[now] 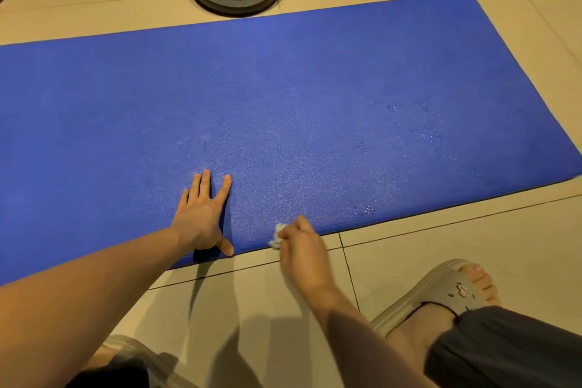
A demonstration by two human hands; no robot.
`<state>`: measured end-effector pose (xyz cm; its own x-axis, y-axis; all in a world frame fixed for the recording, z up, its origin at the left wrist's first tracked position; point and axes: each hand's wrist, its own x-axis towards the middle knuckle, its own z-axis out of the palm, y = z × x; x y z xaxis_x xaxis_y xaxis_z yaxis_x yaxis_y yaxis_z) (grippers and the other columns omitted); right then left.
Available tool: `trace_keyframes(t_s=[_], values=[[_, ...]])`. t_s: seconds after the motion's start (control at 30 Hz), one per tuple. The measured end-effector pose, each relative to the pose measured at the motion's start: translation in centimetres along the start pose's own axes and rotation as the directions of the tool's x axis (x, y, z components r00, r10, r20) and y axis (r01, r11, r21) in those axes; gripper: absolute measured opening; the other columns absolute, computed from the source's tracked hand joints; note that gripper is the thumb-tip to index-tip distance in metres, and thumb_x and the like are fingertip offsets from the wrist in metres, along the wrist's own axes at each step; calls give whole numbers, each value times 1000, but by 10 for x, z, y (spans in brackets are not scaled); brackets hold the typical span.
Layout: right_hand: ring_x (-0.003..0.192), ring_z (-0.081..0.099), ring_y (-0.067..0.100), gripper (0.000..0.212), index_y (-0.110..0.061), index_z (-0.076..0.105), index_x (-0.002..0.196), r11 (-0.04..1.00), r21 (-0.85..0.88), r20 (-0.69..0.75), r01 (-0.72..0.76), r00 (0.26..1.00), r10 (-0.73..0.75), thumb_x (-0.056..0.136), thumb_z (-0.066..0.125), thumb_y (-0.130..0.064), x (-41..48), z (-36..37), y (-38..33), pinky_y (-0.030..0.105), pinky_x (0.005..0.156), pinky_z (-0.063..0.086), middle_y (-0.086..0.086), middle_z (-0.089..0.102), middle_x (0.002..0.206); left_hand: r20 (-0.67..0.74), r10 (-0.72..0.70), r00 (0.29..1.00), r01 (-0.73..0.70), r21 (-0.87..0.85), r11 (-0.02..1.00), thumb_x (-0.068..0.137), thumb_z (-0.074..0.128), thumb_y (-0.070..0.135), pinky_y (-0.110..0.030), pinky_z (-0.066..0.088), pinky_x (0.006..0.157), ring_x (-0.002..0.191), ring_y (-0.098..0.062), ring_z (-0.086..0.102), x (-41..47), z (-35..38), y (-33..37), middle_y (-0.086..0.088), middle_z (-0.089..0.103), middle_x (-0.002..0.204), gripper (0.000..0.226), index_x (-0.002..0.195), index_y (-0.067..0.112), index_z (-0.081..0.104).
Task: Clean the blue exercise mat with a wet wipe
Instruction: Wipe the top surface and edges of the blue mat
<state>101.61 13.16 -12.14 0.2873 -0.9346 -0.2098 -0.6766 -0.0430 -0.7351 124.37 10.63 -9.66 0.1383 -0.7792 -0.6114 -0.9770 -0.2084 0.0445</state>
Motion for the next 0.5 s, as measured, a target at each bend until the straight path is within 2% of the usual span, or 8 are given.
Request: trace_keyframes(t_s=[0.07, 0.13, 0.2, 0.23, 0.3, 0.37, 0.43, 0.5], values=[[83, 69, 17, 17, -10, 71, 95, 991, 27, -143, -134, 980, 137, 96, 55, -6, 10, -25, 27, 37, 86, 58, -1, 54, 104, -5, 0, 1000, 0, 1, 1000, 49, 89, 72, -52, 0, 127, 151, -37, -29, -1, 3, -2, -15, -34, 163, 165, 155, 31, -30], [82, 63, 17, 13, -10, 69, 95, 958, 35, -300, -283, 912, 280, 97, 57, -7, 13, -44, 41, 39, 86, 56, -1, 53, 108, -5, -3, 1000, 3, 11, 1000, 50, 88, 72, -52, 1, 127, 151, -37, -28, -2, 6, -5, -15, -34, 163, 164, 155, 31, -31], [83, 60, 15, 13, -9, 67, 95, 939, 47, -358, -340, 872, 334, 98, 55, -4, 14, -46, 31, 36, 87, 54, -1, 51, 110, -7, -7, 1000, 7, 24, 1000, 51, 88, 72, -52, 2, 127, 152, -38, -27, 0, 4, -3, -16, -33, 163, 164, 155, 30, -30], [83, 59, 14, 15, -9, 66, 94, 937, 63, -340, -342, 876, 343, 97, 53, -3, 14, -41, 21, 32, 86, 53, -1, 51, 109, 0, -9, 1000, 9, 37, 999, 51, 89, 72, -52, 4, 127, 152, -38, -26, 0, 1, -1, -16, -31, 164, 164, 156, 29, -30], [83, 59, 14, 17, -8, 67, 95, 957, 55, -235, -284, 928, 289, 96, 51, -4, 9, -19, 1, 20, 82, 46, -5, 48, 105, 19, -33, 999, 31, 90, 995, 50, 91, 69, -53, 13, 127, 153, -41, -21, -2, -6, 8, -19, -28, 165, 165, 157, 26, -28], [88, 62, 19, 17, -9, 67, 100, 985, 4, -102, -175, 979, 175, 96, 51, -7, 1, 5, -16, 17, 80, 42, -5, 47, 106, 37, -69, 997, 63, 150, 987, 51, 92, 67, -50, 30, 122, 155, -44, -9, -6, -15, 20, -23, -18, 166, 165, 158, 21, -24], [90, 62, 25, 18, -13, 66, 105, 996, -63, -1, -67, 998, 67, 95, 52, -8, -1, 13, -20, 27, 82, 46, 0, 48, 113, 25, -76, 997, 70, 201, 977, 54, 88, 71, -46, 42, 113, 152, -42, 13, -9, -21, 32, -23, 6, 163, 157, 161, 16, -13], [88, 62, 30, 20, -16, 65, 105, 985, -170, 53, 22, 998, -13, 93, 51, -8, 1, 7, -13, 38, 81, 50, 4, 49, 115, -12, -9, 1000, 11, 236, 972, 59, 83, 73, -44, 38, 113, 146, -36, 24, -11, -24, 45, -18, 18, 157, 145, 161, 17, -1]])
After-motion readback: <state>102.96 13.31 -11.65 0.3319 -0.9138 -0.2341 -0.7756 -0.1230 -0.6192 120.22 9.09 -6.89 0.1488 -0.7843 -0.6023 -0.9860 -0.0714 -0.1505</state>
